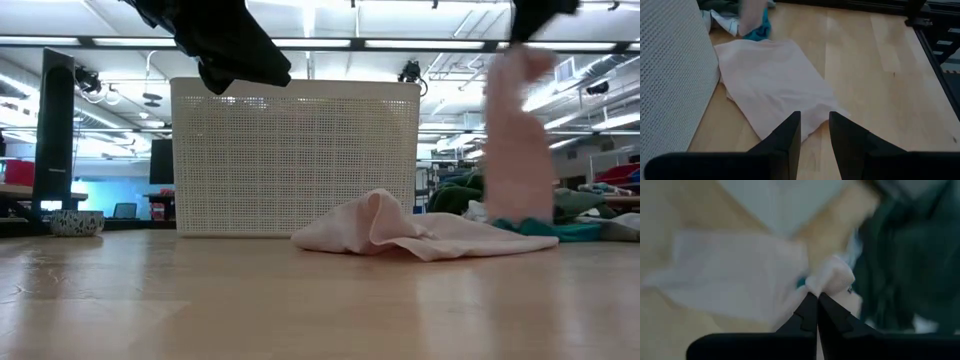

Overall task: Sort clothes
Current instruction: Put the pink sock into the laundry bin, then put the dark green jacket into the laundry bin

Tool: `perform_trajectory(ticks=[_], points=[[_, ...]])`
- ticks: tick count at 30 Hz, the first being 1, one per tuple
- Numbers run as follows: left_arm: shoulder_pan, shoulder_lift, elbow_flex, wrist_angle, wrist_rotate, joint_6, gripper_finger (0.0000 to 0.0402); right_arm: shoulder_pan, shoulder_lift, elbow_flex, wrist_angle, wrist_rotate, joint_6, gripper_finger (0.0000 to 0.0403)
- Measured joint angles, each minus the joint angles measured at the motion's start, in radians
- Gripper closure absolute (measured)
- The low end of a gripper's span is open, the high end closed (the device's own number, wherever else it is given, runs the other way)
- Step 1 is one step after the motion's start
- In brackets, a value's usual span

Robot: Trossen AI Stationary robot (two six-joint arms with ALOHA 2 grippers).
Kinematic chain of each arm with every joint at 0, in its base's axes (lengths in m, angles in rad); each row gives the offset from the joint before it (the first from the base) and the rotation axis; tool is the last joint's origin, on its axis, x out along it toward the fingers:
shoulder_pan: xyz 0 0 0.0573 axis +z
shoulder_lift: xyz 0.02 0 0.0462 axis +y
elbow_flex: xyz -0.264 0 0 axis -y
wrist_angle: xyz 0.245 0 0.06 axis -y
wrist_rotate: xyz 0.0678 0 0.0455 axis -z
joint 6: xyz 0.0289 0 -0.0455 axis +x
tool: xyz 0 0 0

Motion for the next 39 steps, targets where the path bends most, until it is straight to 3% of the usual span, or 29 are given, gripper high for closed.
perform_trajectory(ticks=[5,9,13,18,22,26,31,39], points=[[0.000,0.000,0.000,-0.001,0.000,0.001,0.0296,-0.055,0.083,0.239,0.052,0.125,-0.228,0.0402],[0.000,0.000,0.000,-0.003,0.000,0.001,0.0296,-0.125,0.156,0.414,0.187,0.156,-0.479,0.0402],[0.000,0.000,0.000,-0.012,0.000,0.002,0.0296,-0.203,0.218,0.547,0.409,0.149,-0.738,0.0403],[0.000,0.000,0.000,-0.013,0.000,0.002,0.0296,-0.306,0.287,0.621,0.672,0.018,-0.949,0.0402],[0.000,0.000,0.000,-0.019,0.000,0.001,0.0296,-0.376,0.339,0.626,0.746,-0.021,-0.985,0.0395],[0.000,0.001,0.000,-0.027,0.000,0.001,0.0296,-0.429,0.395,0.626,0.686,-0.041,-0.938,0.0373],[0.000,0.001,0.000,-0.036,0.000,0.000,0.0296,-0.490,0.425,0.625,0.616,-0.161,-0.868,0.0317],[0.000,0.001,0.000,-0.045,0.000,0.000,0.0296,-0.539,0.352,0.626,0.497,-0.168,-0.829,0.0222]])
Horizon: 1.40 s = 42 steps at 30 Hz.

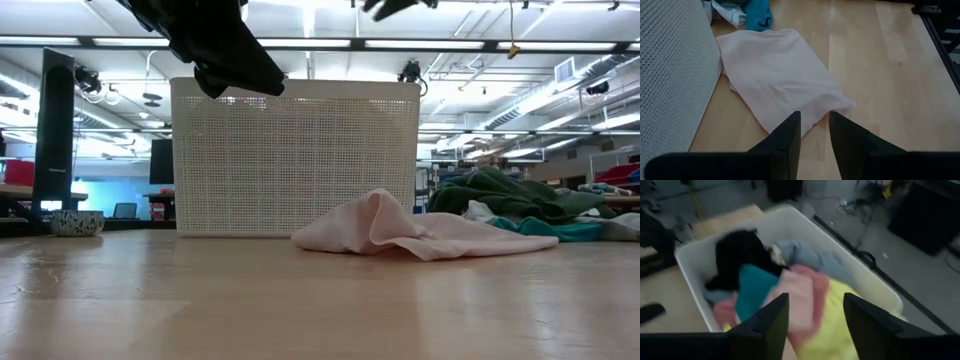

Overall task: Sort clothes
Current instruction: Put the dark green jacket into the laundry bin

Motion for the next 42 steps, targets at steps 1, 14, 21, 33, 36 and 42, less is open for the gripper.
perform_trajectory(ticks=[1,14,21,33,36,42], points=[[0.000,0.000,0.000,0.000,0.000,0.000,0.0296,-0.003,-0.012,0.001,-0.032,0.007,0.010,0.0214],[0.000,0.000,0.000,0.004,0.000,-0.003,0.0296,-0.118,-0.118,-0.111,-0.452,0.160,0.361,0.0147],[0.000,0.000,0.000,0.010,0.000,-0.007,0.0296,-0.314,-0.167,-0.416,-0.380,0.162,0.455,0.0120],[-0.002,0.000,0.000,0.008,0.000,-0.003,0.0296,-0.563,-0.178,-0.842,0.096,0.063,0.436,0.0099],[-0.002,0.000,0.000,0.008,0.000,-0.003,0.0296,-0.596,-0.178,-0.917,0.188,0.055,0.449,0.0100],[-0.002,0.000,0.000,0.008,0.000,-0.002,0.0296,-0.640,-0.178,-1.018,0.184,0.018,0.427,0.0199]])
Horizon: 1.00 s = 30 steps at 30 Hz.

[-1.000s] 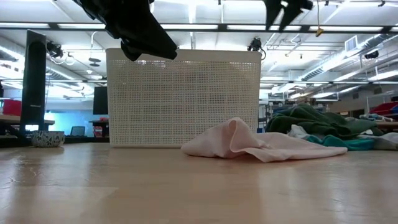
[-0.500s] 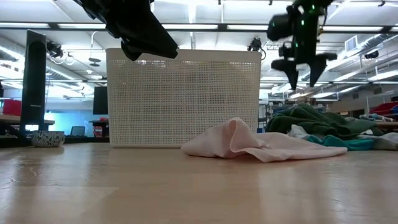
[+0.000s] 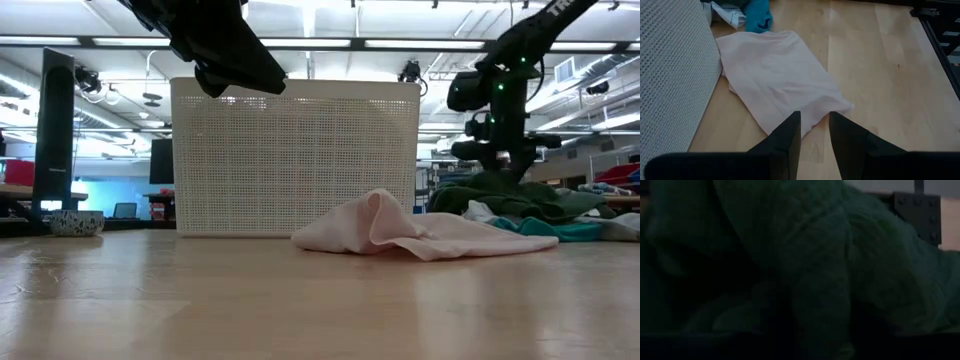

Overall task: Sort clothes
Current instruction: Put the dark green jacket into the laundry bin

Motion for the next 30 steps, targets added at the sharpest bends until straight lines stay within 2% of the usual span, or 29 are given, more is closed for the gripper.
perform_trajectory(ticks=[4,5,11,15,20,25,30], points=[[0.001,0.000,0.000,0.000,0.000,0.000,0.0296,0.012,-0.009,-0.004,-0.055,-0.015,-0.065,0.0361],[0.000,0.000,0.000,0.000,0.000,-0.001,0.0296,0.023,-0.017,0.004,-0.077,-0.019,-0.083,0.0380],[0.000,0.000,0.000,0.002,0.000,-0.013,0.0296,0.093,-0.155,0.129,-0.262,0.056,-0.091,0.0396],[0.000,0.000,0.000,0.002,0.000,-0.028,0.0296,0.137,-0.275,0.280,-0.392,0.088,-0.071,0.0398],[0.000,0.000,0.000,0.003,0.000,-0.031,0.0296,0.220,-0.378,0.493,-0.461,0.129,-0.037,0.0400],[0.000,0.000,0.000,0.007,0.009,-0.054,0.0296,0.304,-0.393,0.684,-0.436,0.142,-0.026,0.0401],[-0.001,0.000,0.000,0.001,0.012,-0.076,0.0296,0.393,-0.329,0.828,-0.361,0.144,-0.056,0.0401]])
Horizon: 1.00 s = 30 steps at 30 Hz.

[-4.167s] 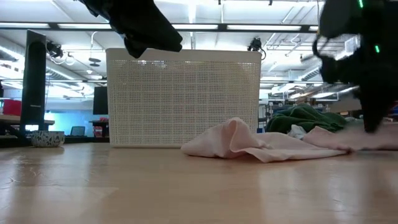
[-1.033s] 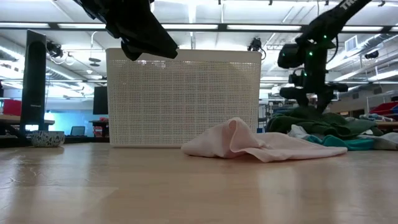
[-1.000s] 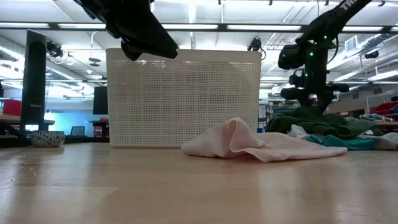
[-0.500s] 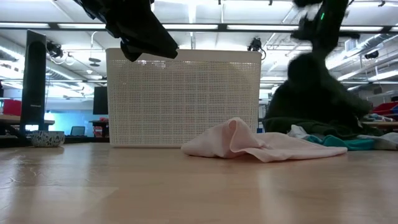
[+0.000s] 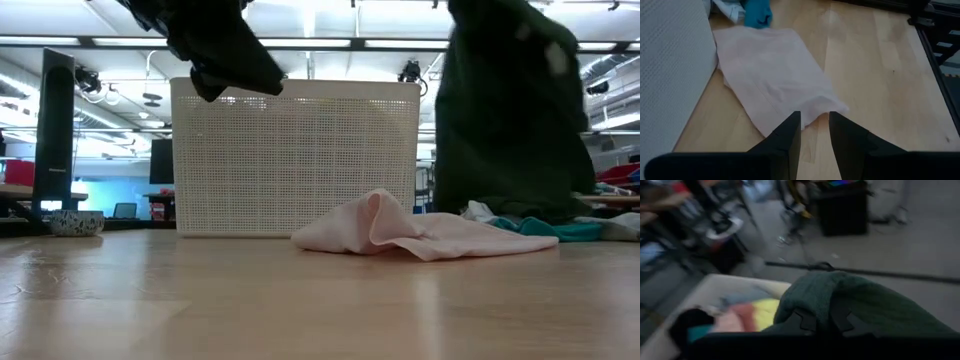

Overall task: Sort clothes
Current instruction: Put the dark green jacket into the laundry bin

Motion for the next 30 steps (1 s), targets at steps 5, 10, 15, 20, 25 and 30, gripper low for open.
perform_trajectory(ticks=[5,10,15,20,25,30], points=[[-0.027,0.000,0.000,-0.058,-0.023,-0.042,0.0296,0.110,0.102,0.097,0.153,-0.005,-0.062,0.0402],[-0.065,-0.016,0.000,-0.046,-0.055,-0.038,0.0296,0.196,0.232,0.233,0.315,-0.021,-0.149,0.0402],[-0.088,-0.024,0.000,-0.043,-0.065,-0.038,0.0296,0.239,0.388,0.397,0.481,-0.061,-0.235,0.0403],[-0.108,-0.023,0.000,-0.041,-0.069,-0.051,0.0296,0.237,0.553,0.572,0.653,-0.184,-0.276,0.0403],[-0.142,-0.046,0.000,-0.057,-0.124,-0.054,0.0296,0.226,0.651,0.578,0.949,-0.304,-0.282,0.0403],[-0.194,-0.077,0.000,-0.095,-0.203,-0.088,0.0296,0.197,0.739,0.594,1.123,-0.398,-0.229,0.0403]])
